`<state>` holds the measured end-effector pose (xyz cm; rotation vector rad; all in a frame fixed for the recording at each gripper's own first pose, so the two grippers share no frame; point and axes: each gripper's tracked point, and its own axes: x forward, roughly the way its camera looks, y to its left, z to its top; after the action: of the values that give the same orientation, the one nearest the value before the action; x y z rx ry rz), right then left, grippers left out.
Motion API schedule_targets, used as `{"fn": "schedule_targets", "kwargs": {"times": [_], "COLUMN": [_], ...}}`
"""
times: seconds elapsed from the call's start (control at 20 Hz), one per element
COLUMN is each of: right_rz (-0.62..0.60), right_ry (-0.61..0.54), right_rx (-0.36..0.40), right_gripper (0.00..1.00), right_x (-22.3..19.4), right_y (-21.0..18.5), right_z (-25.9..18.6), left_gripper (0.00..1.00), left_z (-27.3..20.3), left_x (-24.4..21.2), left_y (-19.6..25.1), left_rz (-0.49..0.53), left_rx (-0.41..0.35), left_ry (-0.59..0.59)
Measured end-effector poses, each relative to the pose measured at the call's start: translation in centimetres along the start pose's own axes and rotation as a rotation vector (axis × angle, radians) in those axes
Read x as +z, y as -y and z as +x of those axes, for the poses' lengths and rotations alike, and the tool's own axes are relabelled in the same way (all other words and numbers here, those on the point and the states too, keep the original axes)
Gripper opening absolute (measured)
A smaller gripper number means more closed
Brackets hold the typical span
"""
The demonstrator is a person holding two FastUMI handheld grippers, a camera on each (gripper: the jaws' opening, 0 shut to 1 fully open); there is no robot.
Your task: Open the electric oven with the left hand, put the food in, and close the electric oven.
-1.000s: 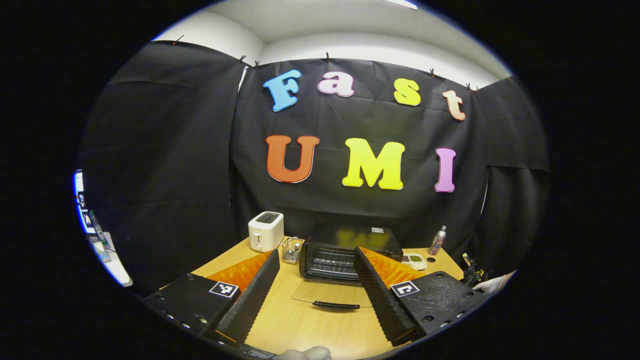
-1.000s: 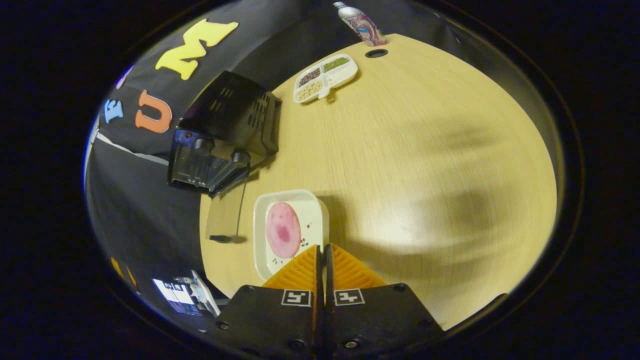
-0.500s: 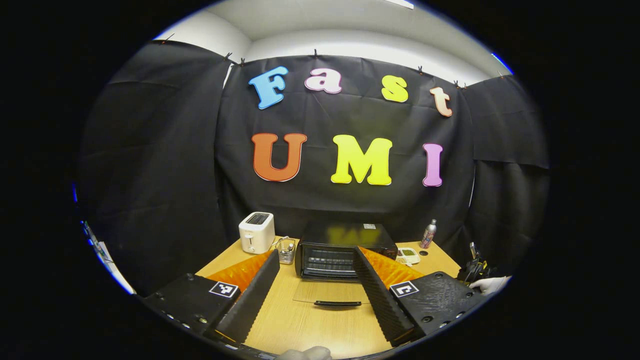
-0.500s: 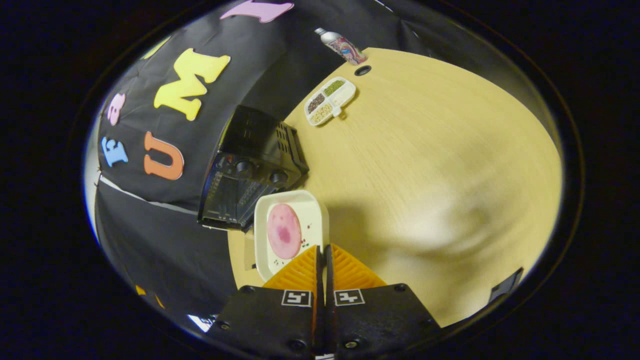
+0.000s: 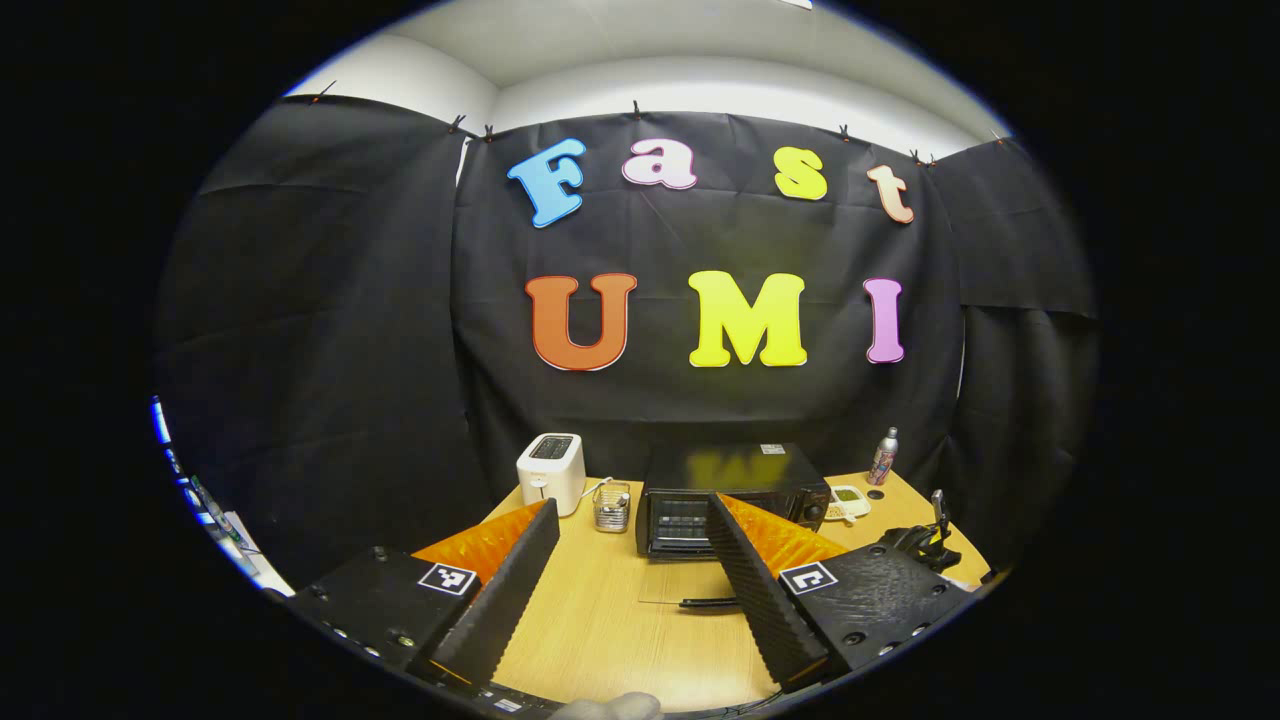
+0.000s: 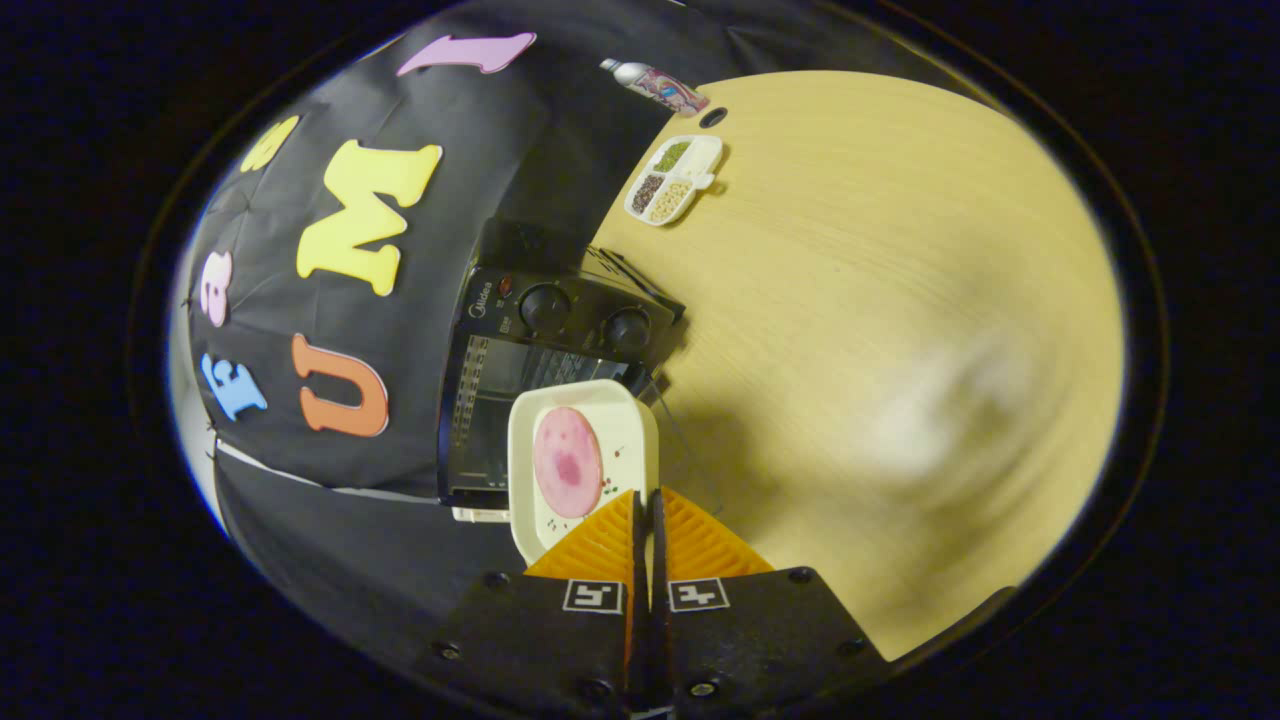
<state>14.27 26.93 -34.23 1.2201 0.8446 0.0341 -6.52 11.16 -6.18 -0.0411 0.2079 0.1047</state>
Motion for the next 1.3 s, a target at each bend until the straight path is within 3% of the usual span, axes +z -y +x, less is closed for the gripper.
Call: {"fn": "schedule_targets", "kwargs": {"times": [0.35,0.4,0.45,0.5,0.65,0.9,1.05,1.1,1.25,1.3], "right_rz": [0.108,0.126,0.147,0.168,0.224,0.218,0.200,0.196,0.206,0.197], "right_ry": [0.056,0.059,0.071,0.083,0.126,0.202,0.244,0.245,0.248,0.257], "right_rx": [0.022,0.021,0.023,0.016,0.026,0.012,0.042,0.055,0.145,0.157], "right_gripper": [0.00,0.04,0.04,0.00,0.04,0.00,0.04,0.00,0.05,0.16], "right_x": [-3.9,-4.3,-4.5,-4.5,-4.0,-1.3,0.3,0.4,1.1,1.2], "right_y": [-4.9,-5.6,-6.2,-6.6,-8.0,-8.7,-9.1,-9.2,-10.5,-10.8], "right_z": [5.7,6.8,7.7,8.6,10.8,13.3,14.7,15.2,15.7,15.7], "left_gripper": [0.95,0.87,0.96,0.96,0.97,0.96,0.97,0.97,0.97,0.96], "left_z": [-0.5,-0.4,-0.1,0.0,0.3,1.1,1.9,2.2,3.2,3.3], "left_x": [0.0,-0.1,-0.4,-0.7,-0.6,-0.8,-1.3,-1.5,-1.8,-2.0], "left_y": [-1.6,-2.0,-2.1,-2.2,-3.1,-4.4,-4.9,-5.2,-5.2,-5.1], "left_rz": [0.040,0.029,0.012,-0.001,-0.010,-0.002,0.006,0.015,0.019,0.016], "left_rx": [0.039,0.043,0.046,0.047,0.067,0.100,0.109,0.113,0.115,0.111], "left_ry": [-0.021,-0.032,-0.046,-0.059,-0.061,-0.062,-0.067,-0.075,-0.082,-0.085]}}
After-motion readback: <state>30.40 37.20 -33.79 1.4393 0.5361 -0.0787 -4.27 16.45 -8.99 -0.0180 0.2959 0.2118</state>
